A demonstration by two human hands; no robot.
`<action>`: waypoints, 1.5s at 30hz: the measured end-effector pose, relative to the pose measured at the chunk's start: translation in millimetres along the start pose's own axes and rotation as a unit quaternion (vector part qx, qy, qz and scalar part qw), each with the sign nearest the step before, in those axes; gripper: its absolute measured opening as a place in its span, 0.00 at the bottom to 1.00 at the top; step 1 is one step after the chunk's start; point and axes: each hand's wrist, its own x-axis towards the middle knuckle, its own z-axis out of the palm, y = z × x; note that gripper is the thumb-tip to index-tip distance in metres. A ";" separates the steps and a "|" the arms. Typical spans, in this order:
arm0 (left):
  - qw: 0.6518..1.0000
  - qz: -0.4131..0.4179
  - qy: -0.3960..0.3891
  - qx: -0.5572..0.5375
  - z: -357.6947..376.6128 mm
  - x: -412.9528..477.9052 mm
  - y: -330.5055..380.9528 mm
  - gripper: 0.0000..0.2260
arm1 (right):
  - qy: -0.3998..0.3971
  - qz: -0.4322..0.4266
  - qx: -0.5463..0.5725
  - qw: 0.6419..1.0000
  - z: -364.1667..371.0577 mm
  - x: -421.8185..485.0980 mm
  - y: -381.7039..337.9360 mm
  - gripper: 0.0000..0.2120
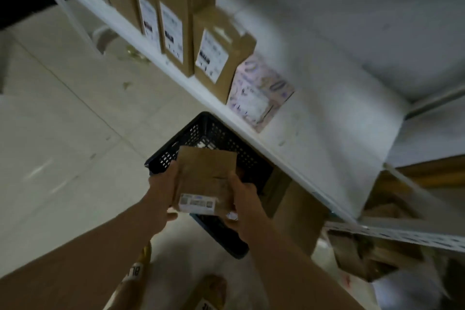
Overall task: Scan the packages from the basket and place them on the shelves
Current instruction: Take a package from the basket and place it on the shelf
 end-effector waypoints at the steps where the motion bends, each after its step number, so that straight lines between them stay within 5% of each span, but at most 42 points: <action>1: 1.000 0.008 0.004 0.000 -2.0 -25.7 2.6 0.26 | 0.002 -0.020 -0.011 1.000 -5.3 -20.6 -4.6 0.32; 10: 0.984 0.131 -0.110 -0.042 -11.6 -242.4 51.1 0.23 | -0.009 -0.152 -0.050 0.987 -49.9 -211.7 -73.5 0.15; 21: 0.939 0.254 -0.215 -0.087 -71.6 -387.8 31.8 0.22 | 0.011 -0.307 0.064 0.950 -66.6 -423.6 -29.2 0.15; 27: 0.910 0.316 -0.251 -0.089 -112.5 -445.4 17.0 0.22 | 0.032 -0.350 0.129 0.927 -58.1 -509.8 9.1 0.28; 30: 0.894 0.335 -0.285 -0.082 -126.3 -468.4 7.0 0.17 | 0.041 -0.385 0.140 0.911 -61.5 -541.8 24.7 0.28; 35: 0.869 0.352 -0.345 -0.047 -147.5 -491.3 -3.4 0.18 | 0.036 -0.424 0.157 0.891 -72.3 -571.5 45.4 0.09; 45: 0.827 0.392 -0.404 0.002 -149.4 -515.1 -22.1 0.19 | 0.028 -0.482 0.157 0.861 -96.4 -602.7 67.5 0.09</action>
